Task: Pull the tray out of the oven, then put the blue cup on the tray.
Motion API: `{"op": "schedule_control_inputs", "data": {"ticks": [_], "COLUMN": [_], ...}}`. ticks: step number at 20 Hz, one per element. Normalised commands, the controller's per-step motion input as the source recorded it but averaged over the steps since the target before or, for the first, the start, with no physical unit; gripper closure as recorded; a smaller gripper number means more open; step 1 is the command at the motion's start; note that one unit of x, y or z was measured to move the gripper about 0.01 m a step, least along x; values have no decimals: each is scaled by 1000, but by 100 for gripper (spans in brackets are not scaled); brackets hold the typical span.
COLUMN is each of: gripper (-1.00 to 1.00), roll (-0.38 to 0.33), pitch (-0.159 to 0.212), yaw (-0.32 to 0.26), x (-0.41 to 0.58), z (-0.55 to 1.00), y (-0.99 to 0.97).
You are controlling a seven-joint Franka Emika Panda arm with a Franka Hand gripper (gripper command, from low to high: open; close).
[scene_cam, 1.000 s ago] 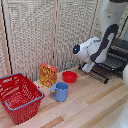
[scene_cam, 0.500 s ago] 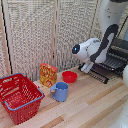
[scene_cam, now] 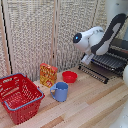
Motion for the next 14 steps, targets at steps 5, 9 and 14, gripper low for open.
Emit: {"op": "schedule_control_inputs", "data": {"ticks": [5,9,14], "gripper": [-100,-100,-100], "roll": [223,256,257], "pitch": [0,-4,-3], "yaw": [-190,-219,-219], "x": [-23,0,0], "z": [471,341,339], "y": [190,289,291]}}
